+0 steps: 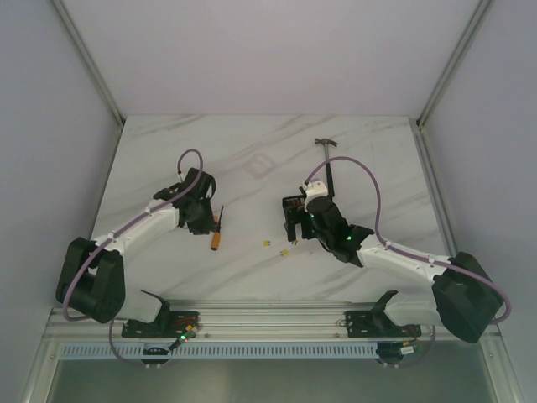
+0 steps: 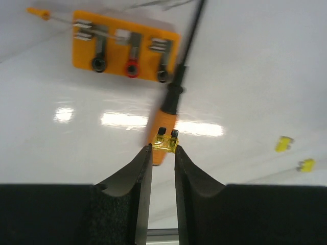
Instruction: Snap on the fuse box
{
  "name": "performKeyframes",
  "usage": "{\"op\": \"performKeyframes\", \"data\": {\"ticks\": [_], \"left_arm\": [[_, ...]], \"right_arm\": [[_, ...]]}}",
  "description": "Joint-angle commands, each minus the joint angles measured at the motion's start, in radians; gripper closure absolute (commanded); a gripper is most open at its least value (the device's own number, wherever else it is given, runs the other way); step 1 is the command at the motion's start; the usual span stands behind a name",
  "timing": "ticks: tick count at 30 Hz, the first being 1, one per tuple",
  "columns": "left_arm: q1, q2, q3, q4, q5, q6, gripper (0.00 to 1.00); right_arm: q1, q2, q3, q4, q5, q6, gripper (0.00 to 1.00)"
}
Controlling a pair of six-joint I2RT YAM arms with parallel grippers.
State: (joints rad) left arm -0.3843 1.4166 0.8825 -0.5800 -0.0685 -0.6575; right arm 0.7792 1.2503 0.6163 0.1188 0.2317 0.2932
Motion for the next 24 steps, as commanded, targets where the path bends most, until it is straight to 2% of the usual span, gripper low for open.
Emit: {"op": "performKeyframes", "data": {"ticks": [1, 12, 18, 24], "left_arm": [[-0.066, -0.02, 0.088, -0.01, 0.043, -0.011, 0.73], [-0.244, 0.166, 0.162, 0.103, 0.078, -0.078, 0.72], [-0.263, 0.222, 0.134, 0.231, 0.146, -0.136, 0.72], [-0.263, 0.221, 0.083, 0.372, 0.2, -0.228, 0.72]], "right_arm": [[-0.003, -0.005, 0.022, 0.014, -0.007, 0.011, 0.01], [-0.003, 0.01, 0.028, 0.01, -0.028, 0.01, 0.01], [-0.003, 0.022, 0.017, 0.037, -0.05, 0.015, 0.01], [-0.001, 0.032, -0.033, 0.157, -0.094, 0.031, 0.02]]}}
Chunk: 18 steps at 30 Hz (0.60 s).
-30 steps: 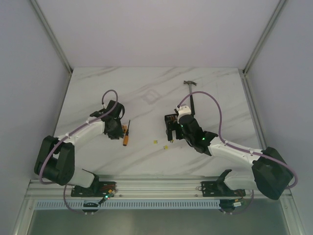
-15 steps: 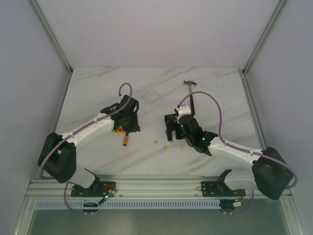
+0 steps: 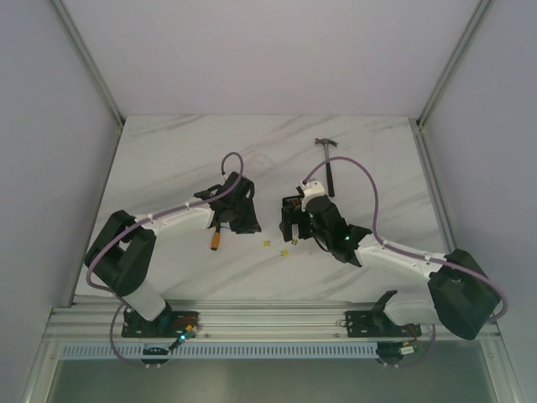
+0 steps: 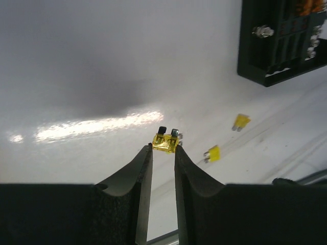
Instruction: Snap on the fuse box
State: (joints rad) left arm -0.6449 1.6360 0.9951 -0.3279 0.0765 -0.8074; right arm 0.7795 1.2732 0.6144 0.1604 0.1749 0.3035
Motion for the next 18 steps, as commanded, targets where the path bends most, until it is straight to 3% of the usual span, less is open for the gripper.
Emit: {"op": "performKeyframes", "data": {"ticks": [1, 13, 18], "left_arm": [[-0.002, -0.003, -0.037, 0.137, 0.058, -0.09, 0.72], [-0.002, -0.05, -0.095, 0.258, 0.085, -0.173, 0.73], [-0.005, -0.063, -0.102, 0.262, 0.068, -0.105, 0.73]], "right_arm": [[-0.002, 0.008, -0.042, 0.143, -0.047, 0.027, 0.02], [-0.002, 0.02, -0.135, 0.385, -0.076, 0.135, 0.07], [-0.005, 0.021, -0.117, 0.352, -0.066, 0.163, 0.14]]}}
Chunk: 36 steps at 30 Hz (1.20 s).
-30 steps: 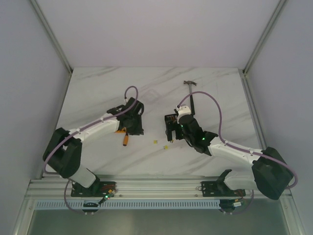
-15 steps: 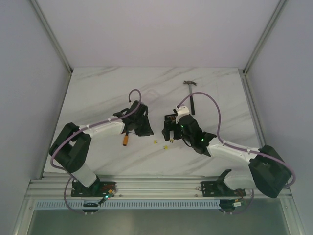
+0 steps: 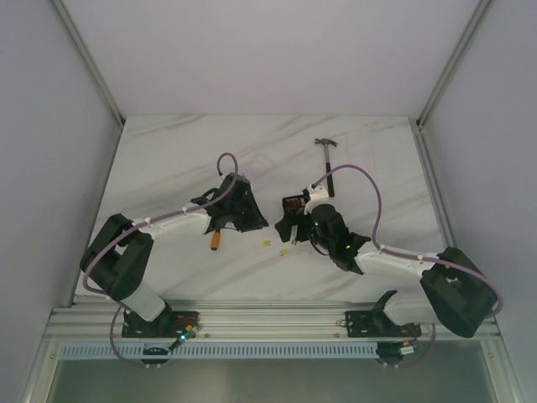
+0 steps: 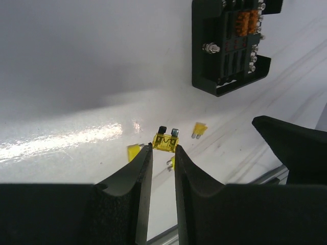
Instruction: Snap on the fuse box
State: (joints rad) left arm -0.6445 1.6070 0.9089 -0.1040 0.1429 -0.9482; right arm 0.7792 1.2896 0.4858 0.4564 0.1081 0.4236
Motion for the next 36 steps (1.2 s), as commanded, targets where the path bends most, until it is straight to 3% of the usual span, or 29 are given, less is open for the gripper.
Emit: {"op": "performKeyframes", "data": {"ticks": [1, 11, 18, 36], "left_arm": [[-0.009, -0.04, -0.017, 0.038, -0.006, 0.062, 0.73], [-0.056, -0.092, -0.017, 0.038, -0.069, 0.294, 0.73], [-0.081, -0.122, -0.013, 0.039, -0.083, 0.379, 0.73], [-0.112, -0.124, -0.001, 0.048, -0.071, 0.405, 0.73]], "right_arm": [[-0.006, 0.004, 0.02, 0.04, -0.011, 0.048, 0.16], [-0.085, 0.018, 0.165, -0.121, -0.243, 0.115, 0.3], [-0.126, 0.102, 0.283, -0.279, -0.348, 0.121, 0.41], [-0.16, 0.228, 0.3, -0.157, -0.542, 0.204, 0.62]]}}
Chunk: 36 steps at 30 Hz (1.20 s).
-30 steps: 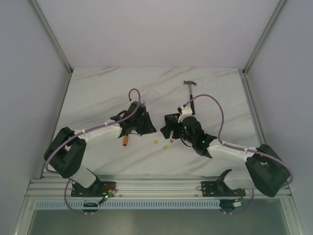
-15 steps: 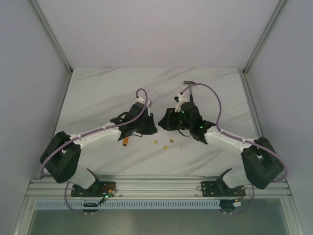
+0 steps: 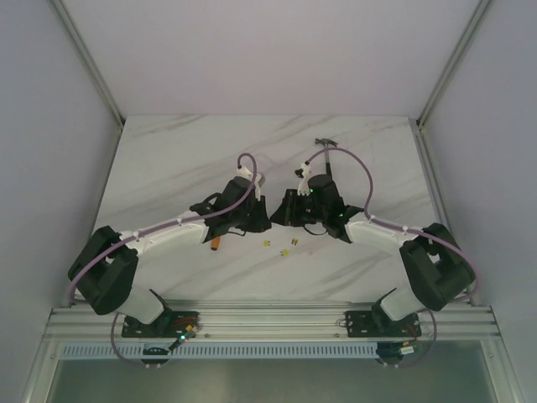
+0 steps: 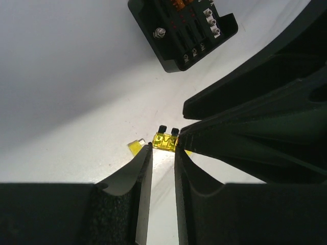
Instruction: Snap on the fuse box
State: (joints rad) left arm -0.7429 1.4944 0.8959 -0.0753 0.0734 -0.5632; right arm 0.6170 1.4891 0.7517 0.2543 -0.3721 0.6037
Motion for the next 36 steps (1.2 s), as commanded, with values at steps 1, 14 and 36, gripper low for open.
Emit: {"op": "performKeyframes", "data": {"ticks": [1, 14, 36], "left_arm": [[-0.013, -0.011, 0.014, 0.021, -0.001, 0.02, 0.73], [-0.024, -0.023, 0.017, 0.02, -0.009, 0.027, 0.72], [-0.023, -0.339, -0.24, 0.535, -0.161, -0.383, 0.46]], "right_arm": [[0.002, 0.032, 0.033, 0.051, -0.062, 0.025, 0.63], [0.003, 0.045, 0.024, 0.093, -0.098, 0.043, 1.0], [-0.005, -0.3, -0.33, 0.708, 0.166, 0.45, 1.0]]}}
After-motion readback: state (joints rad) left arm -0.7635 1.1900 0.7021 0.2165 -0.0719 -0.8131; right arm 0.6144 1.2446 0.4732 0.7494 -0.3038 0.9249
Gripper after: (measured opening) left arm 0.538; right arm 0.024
